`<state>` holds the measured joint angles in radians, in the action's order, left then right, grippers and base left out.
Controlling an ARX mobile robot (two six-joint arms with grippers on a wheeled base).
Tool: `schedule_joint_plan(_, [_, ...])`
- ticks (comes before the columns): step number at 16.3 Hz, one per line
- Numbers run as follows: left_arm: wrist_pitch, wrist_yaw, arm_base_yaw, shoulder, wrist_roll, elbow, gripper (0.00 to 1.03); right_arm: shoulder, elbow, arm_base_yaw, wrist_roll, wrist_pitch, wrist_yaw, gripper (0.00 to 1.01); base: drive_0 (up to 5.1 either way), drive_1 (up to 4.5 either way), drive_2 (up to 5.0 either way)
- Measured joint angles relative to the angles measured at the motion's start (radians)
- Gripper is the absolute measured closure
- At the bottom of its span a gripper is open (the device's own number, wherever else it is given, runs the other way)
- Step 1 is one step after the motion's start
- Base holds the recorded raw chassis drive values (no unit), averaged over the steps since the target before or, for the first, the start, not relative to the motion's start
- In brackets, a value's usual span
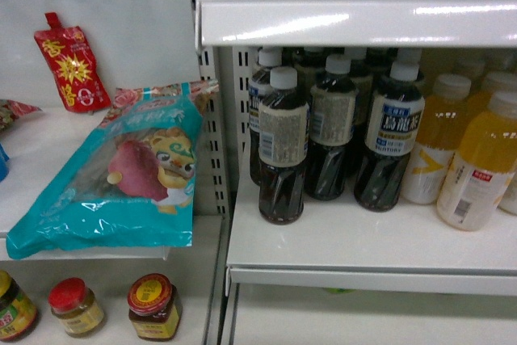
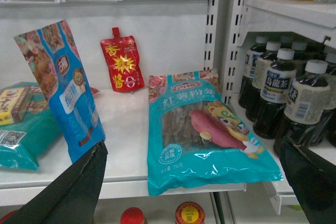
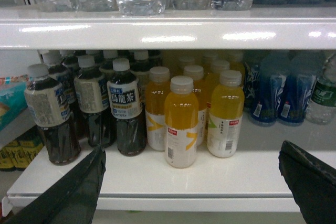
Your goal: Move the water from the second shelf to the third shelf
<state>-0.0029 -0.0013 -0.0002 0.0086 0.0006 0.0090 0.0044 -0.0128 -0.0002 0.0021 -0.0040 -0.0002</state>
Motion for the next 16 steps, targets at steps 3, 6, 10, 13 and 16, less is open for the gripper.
schedule_joint_plan(3, [0.000, 0.001, 0.000, 0.000, 0.000, 0.000, 0.05, 0.000, 0.000, 0.000, -0.002, 0.001, -0.001, 0.03, 0.0, 0.00, 0.0])
schedule_joint_plan(6, [-0.003, 0.001, 0.000, 0.000, 0.000, 0.000, 0.05, 0.000, 0.000, 0.000, -0.003, -0.001, 0.000, 0.03, 0.0, 0.00, 0.0])
schedule_joint_plan(10, [-0.003, 0.001, 0.000, 0.000, 0.000, 0.000, 0.05, 0.000, 0.000, 0.000, -0.003, -0.001, 0.000, 0.03, 0.0, 0.00, 0.0])
schedule_joint_plan(13, [-0.003, 0.001, 0.000, 0.000, 0.000, 0.000, 0.05, 0.000, 0.000, 0.000, -0.003, -0.001, 0.000, 0.03, 0.0, 0.00, 0.0])
schedule_joint_plan(16, [-0.003, 0.001, 0.000, 0.000, 0.000, 0.000, 0.05, 0.000, 0.000, 0.000, -0.003, -0.001, 0.000, 0.03, 0.0, 0.00, 0.0])
